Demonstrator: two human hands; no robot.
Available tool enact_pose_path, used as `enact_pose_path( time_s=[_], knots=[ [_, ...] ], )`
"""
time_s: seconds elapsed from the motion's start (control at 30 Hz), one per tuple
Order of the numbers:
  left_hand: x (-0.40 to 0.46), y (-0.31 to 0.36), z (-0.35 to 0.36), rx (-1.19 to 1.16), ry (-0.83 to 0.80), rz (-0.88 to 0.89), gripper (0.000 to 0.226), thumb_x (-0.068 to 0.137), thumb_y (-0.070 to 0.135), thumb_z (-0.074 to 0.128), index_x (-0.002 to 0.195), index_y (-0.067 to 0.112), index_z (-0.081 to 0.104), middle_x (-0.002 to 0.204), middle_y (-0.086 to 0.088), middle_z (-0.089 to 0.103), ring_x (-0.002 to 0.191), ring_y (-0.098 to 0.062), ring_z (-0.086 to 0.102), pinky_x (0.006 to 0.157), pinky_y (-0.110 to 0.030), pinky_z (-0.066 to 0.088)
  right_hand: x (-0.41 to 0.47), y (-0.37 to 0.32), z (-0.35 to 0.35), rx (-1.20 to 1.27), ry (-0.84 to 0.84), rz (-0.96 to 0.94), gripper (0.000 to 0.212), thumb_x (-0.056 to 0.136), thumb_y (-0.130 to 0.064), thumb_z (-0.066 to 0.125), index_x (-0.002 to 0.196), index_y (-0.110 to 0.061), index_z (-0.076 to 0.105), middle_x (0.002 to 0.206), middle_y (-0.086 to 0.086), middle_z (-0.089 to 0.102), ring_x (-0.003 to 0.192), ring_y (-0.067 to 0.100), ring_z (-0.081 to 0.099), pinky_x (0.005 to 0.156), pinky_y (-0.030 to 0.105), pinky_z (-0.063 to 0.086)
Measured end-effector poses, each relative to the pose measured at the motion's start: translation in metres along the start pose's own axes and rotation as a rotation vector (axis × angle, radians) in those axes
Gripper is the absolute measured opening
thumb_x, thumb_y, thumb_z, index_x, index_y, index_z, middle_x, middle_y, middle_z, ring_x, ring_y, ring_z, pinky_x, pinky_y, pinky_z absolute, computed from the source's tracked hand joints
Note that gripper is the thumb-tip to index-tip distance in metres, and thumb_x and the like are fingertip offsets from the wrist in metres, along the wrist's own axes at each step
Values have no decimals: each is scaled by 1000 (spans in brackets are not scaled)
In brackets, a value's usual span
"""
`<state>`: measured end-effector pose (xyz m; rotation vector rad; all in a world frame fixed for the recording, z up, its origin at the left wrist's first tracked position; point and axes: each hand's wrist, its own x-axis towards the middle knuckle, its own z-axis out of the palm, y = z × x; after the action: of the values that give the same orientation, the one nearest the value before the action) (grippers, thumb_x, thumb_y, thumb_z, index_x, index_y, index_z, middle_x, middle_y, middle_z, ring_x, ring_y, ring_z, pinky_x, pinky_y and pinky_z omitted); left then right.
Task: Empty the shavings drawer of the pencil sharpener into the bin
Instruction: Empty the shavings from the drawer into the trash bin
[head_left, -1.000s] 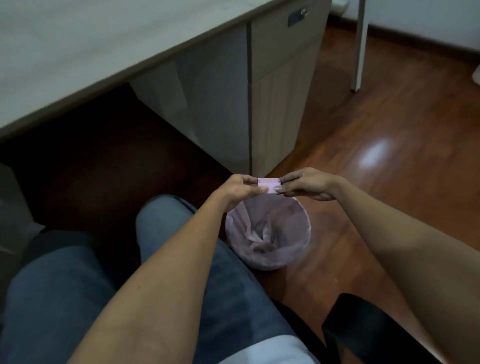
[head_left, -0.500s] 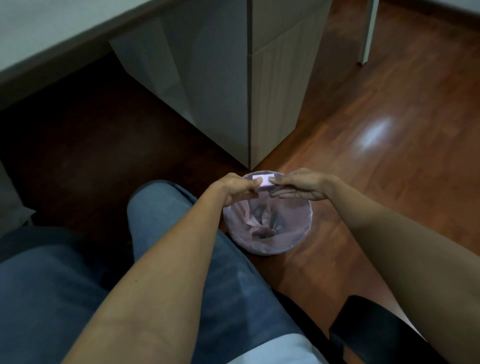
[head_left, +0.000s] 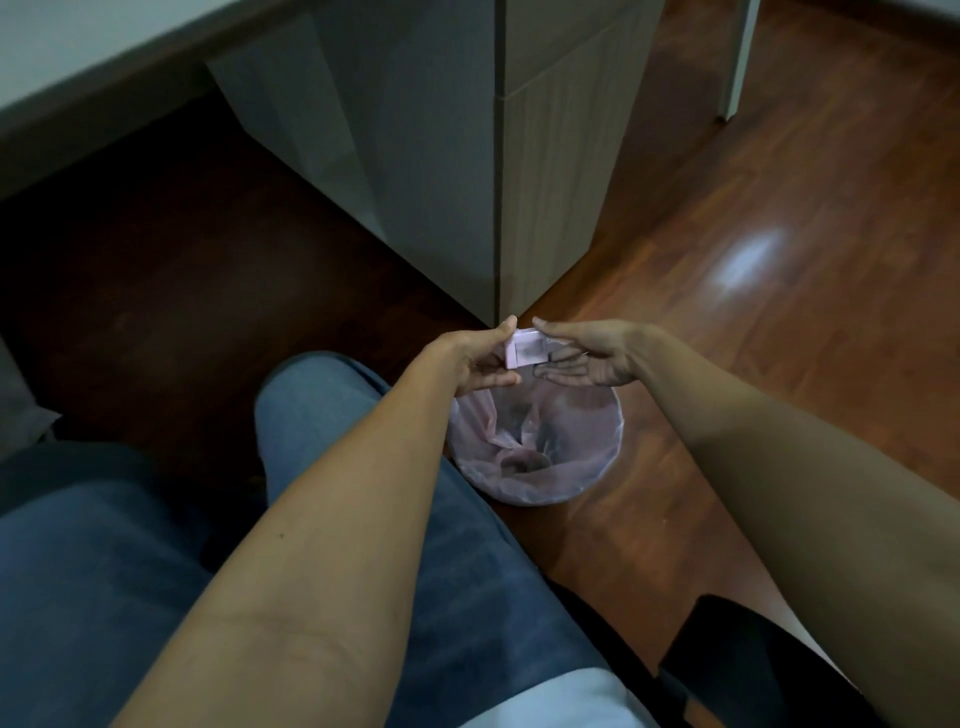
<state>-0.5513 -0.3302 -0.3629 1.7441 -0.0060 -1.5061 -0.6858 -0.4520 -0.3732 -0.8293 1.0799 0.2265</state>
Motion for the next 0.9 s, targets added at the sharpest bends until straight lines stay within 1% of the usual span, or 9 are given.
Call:
enact_pose_path(
  time_s=[0.13, 0.3, 0.4, 0.47, 0.57, 0.67, 0.77, 0.83, 0.9],
  knots=[
    [-1, 8, -1, 17, 7, -22, 45, 87, 49, 69, 101, 7, 68, 96, -16, 65, 82, -25, 72, 79, -30, 62, -4, -9, -1, 24, 13, 39, 74, 73, -39, 85, 126, 5, 59, 103, 22, 74, 75, 24, 79, 67, 33, 64],
    [-5, 13, 0, 26, 5, -23, 50, 87, 50, 68, 109, 5, 65, 100, -17, 63, 79, -26, 72, 68, -30, 64, -4, -13, -3, 6, 8, 73, 75, 70, -41, 86, 124, 4, 60, 93, 21, 77, 79, 24, 78, 78, 33, 63],
    [-8, 14, -1, 34, -5, -2, 51, 88, 47, 69, 114, 4, 65, 98, -16, 61, 87, -26, 72, 73, -30, 63, -8, -14, -2, 3, -7, 51, 70, 74, -38, 84, 123, 4, 59, 97, 22, 76, 78, 24, 79, 76, 33, 63],
    [-10, 12, -6, 42, -34, 26, 51, 88, 40, 71, 120, 1, 65, 97, -14, 62, 92, -24, 72, 76, -28, 62, -11, -12, -1, -20, -27, 4, 59, 81, -34, 80, 123, 2, 59, 104, 20, 74, 78, 22, 79, 72, 30, 64],
    [-14, 9, -15, 54, -68, 104, 51, 89, 20, 74, 127, -10, 61, 100, -16, 69, 84, -19, 69, 70, -21, 61, -16, -9, -2, -59, -90, -82, 30, 89, -21, 73, 112, -4, 66, 104, 12, 74, 89, 17, 76, 82, 25, 61],
    [-19, 6, -24, 52, -81, 204, 51, 83, -4, 76, 129, -13, 57, 120, -23, 67, 87, -21, 70, 66, -19, 62, -26, -9, 0, -125, -155, -125, 13, 91, -4, 66, 103, -6, 69, 92, 5, 78, 87, 10, 74, 88, 22, 56],
    [-26, 3, -28, 118, -82, 315, 57, 78, -16, 73, 132, -10, 55, 126, -25, 66, 98, -23, 69, 68, -17, 61, -33, -12, 5, -145, -176, -210, 25, 88, 15, 60, 102, -4, 69, 85, 5, 79, 79, 8, 75, 82, 21, 59],
    [-32, 4, -29, 183, -69, 402, 58, 77, -17, 73, 132, -8, 57, 124, -23, 67, 99, -21, 68, 72, -15, 60, -35, -16, 7, -148, -157, -267, 36, 82, 20, 64, 112, 1, 68, 97, 11, 79, 83, 13, 77, 71, 19, 62],
    [-39, 9, -30, 221, -56, 488, 57, 76, -17, 74, 131, -7, 59, 121, -21, 68, 96, -18, 67, 73, -14, 58, -39, -24, 9, -173, -122, -312, 47, 77, 21, 69, 120, 1, 67, 110, 16, 76, 87, 17, 76, 67, 19, 60]
  ],
)
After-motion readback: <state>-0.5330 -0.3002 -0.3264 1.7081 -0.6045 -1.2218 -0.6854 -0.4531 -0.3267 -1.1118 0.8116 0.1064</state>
